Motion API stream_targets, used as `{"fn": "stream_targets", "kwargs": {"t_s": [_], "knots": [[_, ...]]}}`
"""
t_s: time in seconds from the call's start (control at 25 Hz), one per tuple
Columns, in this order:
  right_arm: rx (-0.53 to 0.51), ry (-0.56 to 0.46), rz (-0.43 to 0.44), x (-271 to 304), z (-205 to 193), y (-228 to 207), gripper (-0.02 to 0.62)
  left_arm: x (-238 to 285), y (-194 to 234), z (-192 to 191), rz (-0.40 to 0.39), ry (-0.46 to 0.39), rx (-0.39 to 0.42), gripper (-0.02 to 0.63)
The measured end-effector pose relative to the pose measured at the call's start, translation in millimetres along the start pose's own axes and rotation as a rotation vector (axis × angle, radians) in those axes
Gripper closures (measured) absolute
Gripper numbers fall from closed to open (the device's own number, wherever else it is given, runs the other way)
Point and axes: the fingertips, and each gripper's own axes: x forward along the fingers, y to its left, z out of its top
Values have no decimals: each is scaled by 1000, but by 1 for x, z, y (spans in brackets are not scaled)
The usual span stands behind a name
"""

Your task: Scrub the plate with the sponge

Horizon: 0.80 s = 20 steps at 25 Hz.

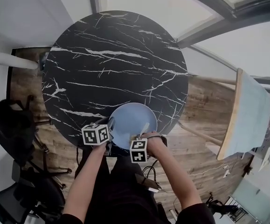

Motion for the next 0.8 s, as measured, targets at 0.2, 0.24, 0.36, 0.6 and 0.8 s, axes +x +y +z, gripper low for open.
{"fn": "stream_targets", "kwargs": {"t_s": [0.2, 0.24, 0.36, 0.6, 0.8], "knots": [[49, -199, 51, -28, 12, 1, 574, 1, -2, -7, -18, 32, 26, 569], [120, -297, 21, -43, 18, -2, 574, -1, -3, -9, -25, 37, 20, 565], [313, -551, -98, -86, 24, -12, 574, -10, -2, -18, -39, 56, 28, 518], [569, -875, -402, -157, 12, -19, 572, -49, -18, -18, -148, 1, 6, 421], [745, -1218, -643, -265, -10, -34, 572, -121, -98, 82, -261, -422, 223, 521]]}}
